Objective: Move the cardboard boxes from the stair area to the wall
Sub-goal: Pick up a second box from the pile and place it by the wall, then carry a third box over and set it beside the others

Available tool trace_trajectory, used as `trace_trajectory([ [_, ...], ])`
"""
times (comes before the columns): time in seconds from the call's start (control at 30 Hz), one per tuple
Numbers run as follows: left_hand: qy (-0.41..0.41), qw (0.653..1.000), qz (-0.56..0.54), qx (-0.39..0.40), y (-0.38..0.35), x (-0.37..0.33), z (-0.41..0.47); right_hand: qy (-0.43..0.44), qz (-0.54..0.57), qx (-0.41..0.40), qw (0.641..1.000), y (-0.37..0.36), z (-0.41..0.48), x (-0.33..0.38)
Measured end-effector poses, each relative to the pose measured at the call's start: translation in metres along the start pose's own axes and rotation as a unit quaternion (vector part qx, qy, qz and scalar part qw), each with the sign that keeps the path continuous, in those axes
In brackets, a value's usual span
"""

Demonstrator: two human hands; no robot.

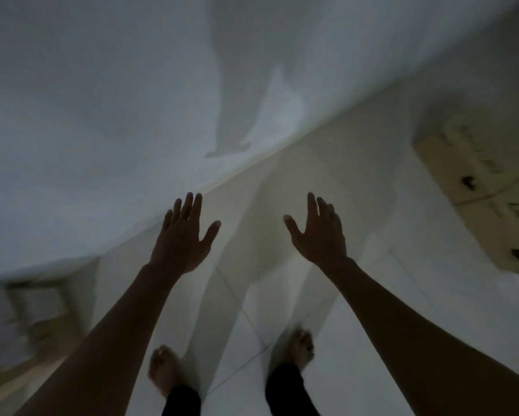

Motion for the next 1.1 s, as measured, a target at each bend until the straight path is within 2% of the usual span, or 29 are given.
trace_trajectory([
  [0.23, -0.165, 0.98, 0.085, 0.07, -0.06, -0.238, 0.019, -0.152, 0.024, -0.069, 0.986, 0.105, -0.043, -0.222],
  [0.33, -0.23, 0.961, 0.128, 0.087, -0.083, -0.323, 0.015, -0.219, 0.048, -0.083, 0.971, 0.13, -0.068, -0.297],
  [0.47, -0.277, 0.938, 0.171, 0.116, -0.109, -0.412, 0.014, -0.294, 0.088, -0.103, 0.946, 0.159, -0.094, -0.371],
  [0.73, -0.24, 0.931, 0.187, 0.201, -0.151, -0.561, 0.071, -0.391, 0.123, -0.105, 0.906, 0.223, -0.086, -0.506],
  [0.93, -0.224, 0.933, 0.202, 0.198, -0.169, -0.667, 0.154, -0.396, 0.146, -0.153, 0.894, 0.259, -0.006, -0.608],
  [1.1, -0.211, 0.938, 0.203, 0.187, -0.203, -0.759, 0.226, -0.392, 0.175, -0.128, 0.894, 0.254, 0.069, -0.698],
])
Point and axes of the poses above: each hand's wrist, its own z-axis towards the middle knuckle, its own y-axis out of the back of the hand, x = y × z, the point moved 1 cm from there along z, towards the middle knuckle, and after that the axes turned 14 degrees about y, right-handed, at the moved point
